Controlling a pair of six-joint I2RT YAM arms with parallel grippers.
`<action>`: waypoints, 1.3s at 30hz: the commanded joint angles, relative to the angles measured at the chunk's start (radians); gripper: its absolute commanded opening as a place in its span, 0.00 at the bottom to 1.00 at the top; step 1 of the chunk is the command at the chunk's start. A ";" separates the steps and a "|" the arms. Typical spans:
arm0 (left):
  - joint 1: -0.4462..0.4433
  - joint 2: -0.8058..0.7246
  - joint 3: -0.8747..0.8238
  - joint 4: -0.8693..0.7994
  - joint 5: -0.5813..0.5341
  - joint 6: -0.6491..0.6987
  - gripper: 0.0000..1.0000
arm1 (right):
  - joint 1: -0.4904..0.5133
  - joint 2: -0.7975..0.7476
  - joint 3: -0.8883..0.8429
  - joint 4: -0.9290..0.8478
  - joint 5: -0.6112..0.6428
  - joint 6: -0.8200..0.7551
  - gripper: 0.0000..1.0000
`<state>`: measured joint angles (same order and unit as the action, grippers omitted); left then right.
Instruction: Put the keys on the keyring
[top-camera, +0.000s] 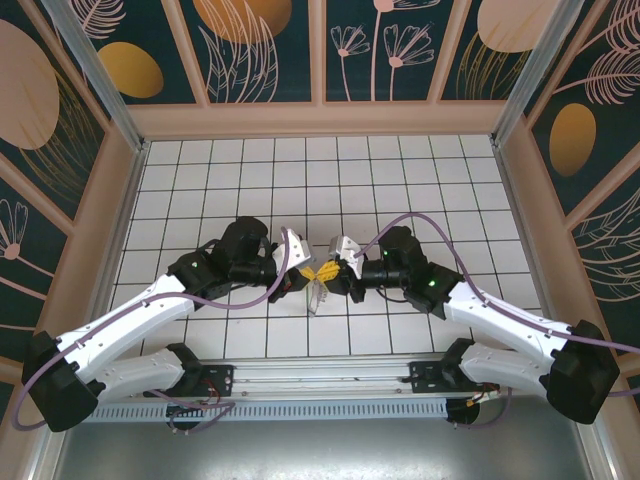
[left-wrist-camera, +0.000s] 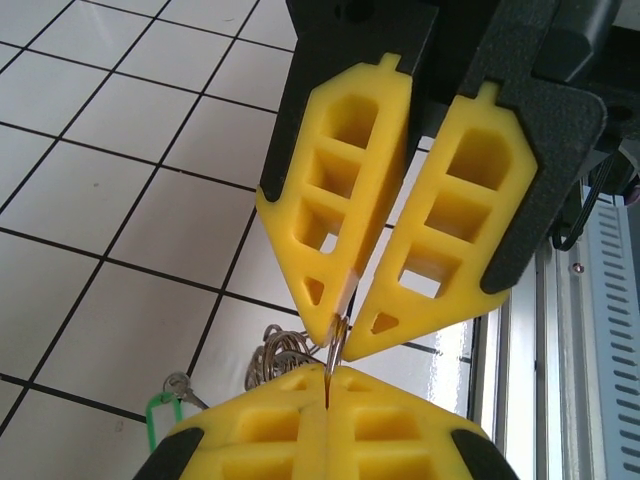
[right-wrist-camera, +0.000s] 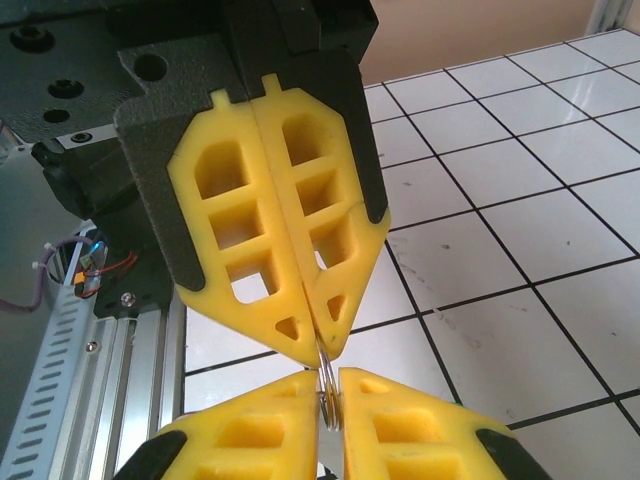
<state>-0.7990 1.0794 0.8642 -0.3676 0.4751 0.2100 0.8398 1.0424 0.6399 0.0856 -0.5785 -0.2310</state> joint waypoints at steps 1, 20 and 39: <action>-0.002 -0.016 0.031 0.033 0.015 0.018 0.00 | 0.016 -0.011 0.030 -0.004 -0.052 -0.017 0.04; -0.002 -0.323 -0.277 0.565 0.067 -0.268 0.36 | -0.152 -0.210 -0.167 0.498 -0.293 0.258 0.00; -0.002 -0.217 -0.228 0.682 0.159 -0.275 0.43 | -0.166 -0.033 -0.320 1.233 -0.339 0.593 0.00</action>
<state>-0.7990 0.8703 0.6083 0.2569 0.6010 -0.0551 0.6804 0.9920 0.3332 1.1225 -0.9184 0.2955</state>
